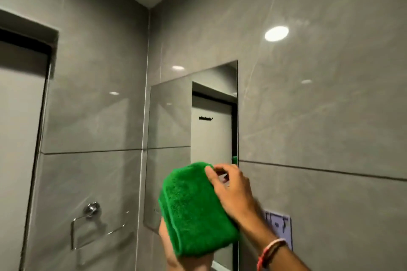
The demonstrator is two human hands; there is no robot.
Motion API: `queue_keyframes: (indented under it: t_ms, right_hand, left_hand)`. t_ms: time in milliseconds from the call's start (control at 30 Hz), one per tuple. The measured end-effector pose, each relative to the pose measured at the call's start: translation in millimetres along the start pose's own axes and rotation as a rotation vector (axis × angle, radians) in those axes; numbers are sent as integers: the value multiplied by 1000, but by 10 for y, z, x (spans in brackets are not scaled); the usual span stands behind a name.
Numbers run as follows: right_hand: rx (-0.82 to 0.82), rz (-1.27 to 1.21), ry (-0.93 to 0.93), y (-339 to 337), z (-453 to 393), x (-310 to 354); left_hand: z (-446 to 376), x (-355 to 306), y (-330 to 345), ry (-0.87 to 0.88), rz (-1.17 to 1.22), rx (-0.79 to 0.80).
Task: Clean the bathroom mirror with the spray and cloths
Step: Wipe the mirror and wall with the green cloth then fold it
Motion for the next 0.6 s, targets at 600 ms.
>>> queue_keyframes:
  t_ms: [600]
  right_hand:
    - [-692,1257,-604,-761,-1277,513]
  left_hand:
    - [-2326,596,2200,1210,-1348,677]
Point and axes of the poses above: each hand's wrist, its own z-axis away from the middle knuckle, its own y-axis out of the palm, x = y × z, the point moved 8 cm from there along -z, towards the middle knuckle, and after that the axes turned 12 degrees about y, right-handed, at the moved point
